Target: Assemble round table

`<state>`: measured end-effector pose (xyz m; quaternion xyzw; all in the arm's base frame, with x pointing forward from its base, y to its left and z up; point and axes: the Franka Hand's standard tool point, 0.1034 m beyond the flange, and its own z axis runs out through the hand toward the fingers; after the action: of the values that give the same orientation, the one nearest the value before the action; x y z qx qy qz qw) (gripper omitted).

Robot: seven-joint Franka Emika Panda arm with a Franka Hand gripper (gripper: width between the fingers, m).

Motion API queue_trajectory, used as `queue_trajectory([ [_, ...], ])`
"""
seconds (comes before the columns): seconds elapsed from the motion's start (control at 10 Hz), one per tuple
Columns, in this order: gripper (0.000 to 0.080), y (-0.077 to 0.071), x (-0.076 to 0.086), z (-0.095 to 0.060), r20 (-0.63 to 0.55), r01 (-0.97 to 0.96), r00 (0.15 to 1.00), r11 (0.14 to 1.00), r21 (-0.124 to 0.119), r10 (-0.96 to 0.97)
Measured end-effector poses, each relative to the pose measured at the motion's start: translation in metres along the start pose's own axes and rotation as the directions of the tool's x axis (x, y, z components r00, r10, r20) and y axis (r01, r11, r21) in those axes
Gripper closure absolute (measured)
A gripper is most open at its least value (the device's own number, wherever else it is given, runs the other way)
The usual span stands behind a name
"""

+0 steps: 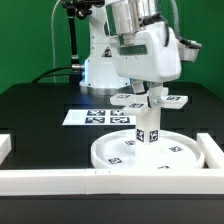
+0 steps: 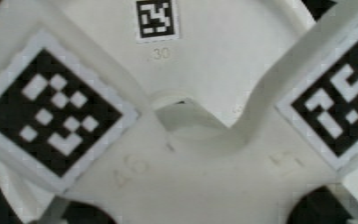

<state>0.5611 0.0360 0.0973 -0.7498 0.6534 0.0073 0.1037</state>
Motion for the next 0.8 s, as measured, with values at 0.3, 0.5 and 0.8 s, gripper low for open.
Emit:
queue_trajectory([
  [0.3, 0.0344, -0.0028, 0.0011, -0.0001, 0.01, -0.273, 0.962, 0.961, 0.04, 0.273],
  [0.5, 0.0344, -0.0034, 0.0017, -0.0004, 0.022, -0.423, 0.906, 0.905, 0.045, 0.423],
  [0.8, 0.0275, -0.0036, -0.0004, 0.0, 0.034, -0.463, 0.886, 0.885, 0.046, 0.462],
])
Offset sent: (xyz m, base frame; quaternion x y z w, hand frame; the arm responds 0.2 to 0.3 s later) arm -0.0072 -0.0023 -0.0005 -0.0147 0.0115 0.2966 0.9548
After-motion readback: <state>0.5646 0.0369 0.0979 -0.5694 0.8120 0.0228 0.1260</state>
